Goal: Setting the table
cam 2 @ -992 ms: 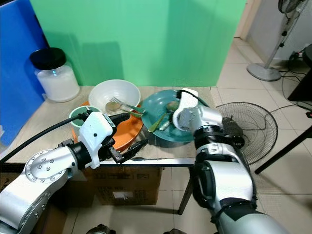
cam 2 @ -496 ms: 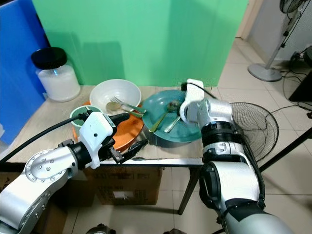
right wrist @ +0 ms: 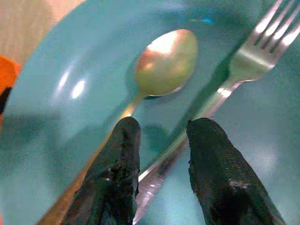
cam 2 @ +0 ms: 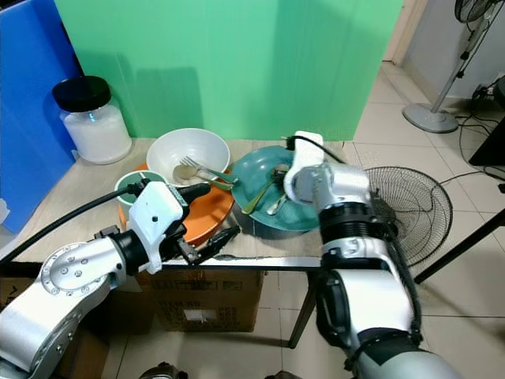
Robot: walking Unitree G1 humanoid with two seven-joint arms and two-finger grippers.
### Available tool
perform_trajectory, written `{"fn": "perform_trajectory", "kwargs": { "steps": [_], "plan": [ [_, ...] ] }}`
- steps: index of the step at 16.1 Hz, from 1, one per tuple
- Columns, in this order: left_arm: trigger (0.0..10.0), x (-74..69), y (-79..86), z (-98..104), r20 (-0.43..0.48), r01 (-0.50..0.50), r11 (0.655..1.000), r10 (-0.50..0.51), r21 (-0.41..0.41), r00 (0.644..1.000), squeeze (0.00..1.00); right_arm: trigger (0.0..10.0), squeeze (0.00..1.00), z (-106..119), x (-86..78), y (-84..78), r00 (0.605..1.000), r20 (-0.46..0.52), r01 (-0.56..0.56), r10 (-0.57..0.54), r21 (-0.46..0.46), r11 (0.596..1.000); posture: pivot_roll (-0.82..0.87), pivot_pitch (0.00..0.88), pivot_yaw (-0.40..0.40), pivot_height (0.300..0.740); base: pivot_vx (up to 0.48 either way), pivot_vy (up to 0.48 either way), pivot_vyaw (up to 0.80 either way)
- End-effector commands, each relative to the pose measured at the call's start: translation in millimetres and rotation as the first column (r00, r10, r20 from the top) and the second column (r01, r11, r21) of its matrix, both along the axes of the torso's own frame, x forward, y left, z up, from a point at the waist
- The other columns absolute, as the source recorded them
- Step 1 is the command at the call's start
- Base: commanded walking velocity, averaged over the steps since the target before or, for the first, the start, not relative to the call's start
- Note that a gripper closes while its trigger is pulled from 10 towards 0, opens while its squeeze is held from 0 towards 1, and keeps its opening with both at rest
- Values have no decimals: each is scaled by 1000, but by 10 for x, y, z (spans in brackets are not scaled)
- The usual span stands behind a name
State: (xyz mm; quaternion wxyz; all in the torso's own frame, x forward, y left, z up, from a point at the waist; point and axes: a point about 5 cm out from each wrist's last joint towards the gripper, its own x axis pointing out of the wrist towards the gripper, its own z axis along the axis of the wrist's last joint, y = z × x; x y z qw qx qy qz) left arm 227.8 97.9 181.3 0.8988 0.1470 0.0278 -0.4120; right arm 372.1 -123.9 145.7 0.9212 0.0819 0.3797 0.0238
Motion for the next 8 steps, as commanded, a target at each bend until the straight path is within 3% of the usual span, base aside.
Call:
{"fn": "perform_trajectory", "kwargs": {
  "steps": [1,3,4,8],
  "plan": [
    [10000,-23,-10,22,11,10,1000,-10,7,1000,0,10000,765,-48,-3,-21,1000,-4,25,-25,-9,1000,125,0,-38,740,0,0,0],
    [10000,-27,-11,23,11,8,1000,-8,6,1000,0,10000,698,-68,2,-22,999,-3,41,-41,-40,998,125,0,-39,740,0,0,0],
    [10000,-29,-12,21,10,7,1000,-7,6,1000,0,10000,0,-74,9,-31,999,4,51,-50,-58,997,124,0,-40,740,0,0,0],
    [10000,-27,-18,20,7,9,1000,-9,4,1000,0,10000,0,-117,29,-59,996,8,95,-94,-78,992,120,0,-36,740,0,0,0]
  ]
}}
